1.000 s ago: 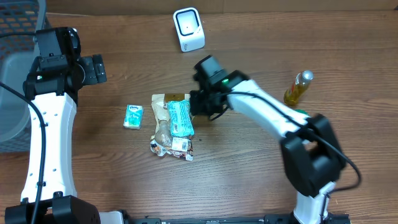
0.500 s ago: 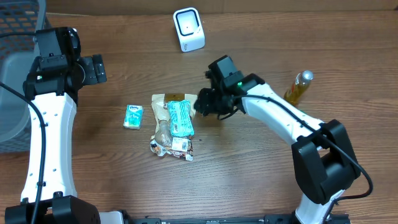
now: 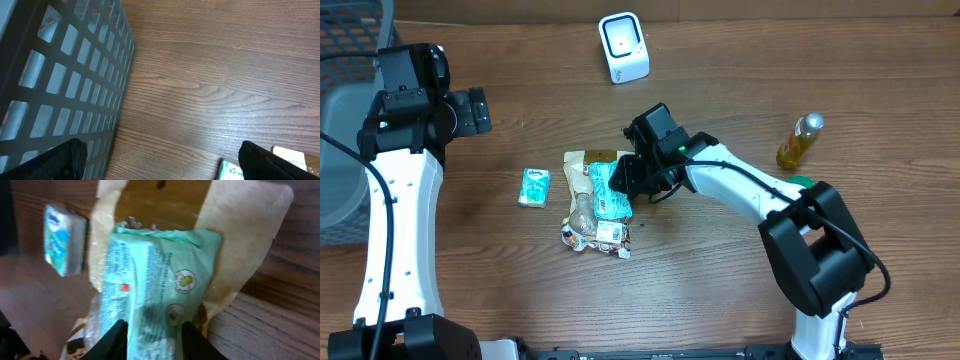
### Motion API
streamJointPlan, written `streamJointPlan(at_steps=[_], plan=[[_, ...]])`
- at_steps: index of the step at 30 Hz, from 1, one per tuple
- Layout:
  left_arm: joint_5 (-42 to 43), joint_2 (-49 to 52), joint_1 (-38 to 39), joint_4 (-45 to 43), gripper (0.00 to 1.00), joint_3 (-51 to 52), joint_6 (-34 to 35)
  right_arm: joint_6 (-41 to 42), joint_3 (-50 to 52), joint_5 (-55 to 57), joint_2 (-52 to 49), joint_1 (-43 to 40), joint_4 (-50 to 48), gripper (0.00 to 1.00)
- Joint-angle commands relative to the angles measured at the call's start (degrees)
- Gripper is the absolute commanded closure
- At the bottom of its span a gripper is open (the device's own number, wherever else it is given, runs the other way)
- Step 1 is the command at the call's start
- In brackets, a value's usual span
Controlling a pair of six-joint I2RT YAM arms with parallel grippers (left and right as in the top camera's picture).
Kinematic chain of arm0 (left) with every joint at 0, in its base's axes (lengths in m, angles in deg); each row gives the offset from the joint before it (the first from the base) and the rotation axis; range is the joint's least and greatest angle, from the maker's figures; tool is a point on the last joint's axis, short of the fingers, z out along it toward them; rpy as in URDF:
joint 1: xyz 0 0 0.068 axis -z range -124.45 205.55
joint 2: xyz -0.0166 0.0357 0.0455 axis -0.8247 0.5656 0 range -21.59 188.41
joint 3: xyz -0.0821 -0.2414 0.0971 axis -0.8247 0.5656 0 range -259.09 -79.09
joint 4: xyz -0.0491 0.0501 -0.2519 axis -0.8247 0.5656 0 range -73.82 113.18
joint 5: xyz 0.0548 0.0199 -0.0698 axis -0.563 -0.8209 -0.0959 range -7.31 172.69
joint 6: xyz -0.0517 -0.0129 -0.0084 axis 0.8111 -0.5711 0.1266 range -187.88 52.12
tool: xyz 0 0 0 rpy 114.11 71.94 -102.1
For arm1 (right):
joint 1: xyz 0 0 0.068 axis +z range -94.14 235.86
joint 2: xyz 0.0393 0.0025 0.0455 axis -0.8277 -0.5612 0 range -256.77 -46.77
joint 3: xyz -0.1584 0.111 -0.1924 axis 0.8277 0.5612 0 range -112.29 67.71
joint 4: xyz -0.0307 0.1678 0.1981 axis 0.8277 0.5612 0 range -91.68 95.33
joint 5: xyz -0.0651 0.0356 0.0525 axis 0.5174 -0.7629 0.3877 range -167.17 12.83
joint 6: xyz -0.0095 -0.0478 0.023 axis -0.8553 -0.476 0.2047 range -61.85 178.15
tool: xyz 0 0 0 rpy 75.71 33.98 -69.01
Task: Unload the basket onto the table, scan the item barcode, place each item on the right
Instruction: 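Lower and close the right gripper on the mint-green packet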
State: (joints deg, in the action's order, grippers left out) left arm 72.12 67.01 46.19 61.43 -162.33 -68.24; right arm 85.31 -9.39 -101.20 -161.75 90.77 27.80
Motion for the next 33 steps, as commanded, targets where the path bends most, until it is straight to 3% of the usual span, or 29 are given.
streamJointPlan(at_steps=[1, 4, 6, 11, 17, 27, 28, 32, 33], plan=[[0.09, -0.76, 0.39, -0.04, 0.00, -0.85, 0.57, 0.09, 0.66, -0.50, -1.90, 0.44, -0.55, 0.69], [0.09, -0.76, 0.39, -0.02, 0.00, -0.85, 0.57, 0.09, 0.66, -0.52, -1.99, 0.68, -0.72, 0.71], [0.09, -0.76, 0.39, -0.02, 0.00, -0.85, 0.57, 0.07, 0.66, -0.55, -1.99, 0.70, -0.85, 0.96], [0.09, -0.76, 0.39, -0.02, 0.01, -0.85, 0.57, -5.18, 0.17, -6.71, -1.38, -0.13, -0.48, 0.96], [0.09, -0.76, 0.39, -0.04, 0.00, -0.85, 0.57, -4.20, 0.15, -14.34, 2.56, -5.99, 1.88, 0.96], [0.09, -0.76, 0.39, -0.04, 0.01, -0.85, 0.57, -5.18, 0.22, -9.53, 3.54, -11.08, 10.78, 0.96], [0.09, -0.76, 0.39, -0.02, 0.00, -0.85, 0.57, -5.14, 0.22, -9.55, 3.54, -10.64, 10.69, 0.91], [0.09, -0.76, 0.39, -0.02, 0.00, -0.85, 0.57, -5.11, 0.22, -9.68, 3.54, -7.96, 8.96, 0.51], [0.09, -0.76, 0.39, -0.04, 0.00, -0.85, 0.57, -5.11, 0.22, -9.66, 3.54, -7.19, 8.41, 0.45]])
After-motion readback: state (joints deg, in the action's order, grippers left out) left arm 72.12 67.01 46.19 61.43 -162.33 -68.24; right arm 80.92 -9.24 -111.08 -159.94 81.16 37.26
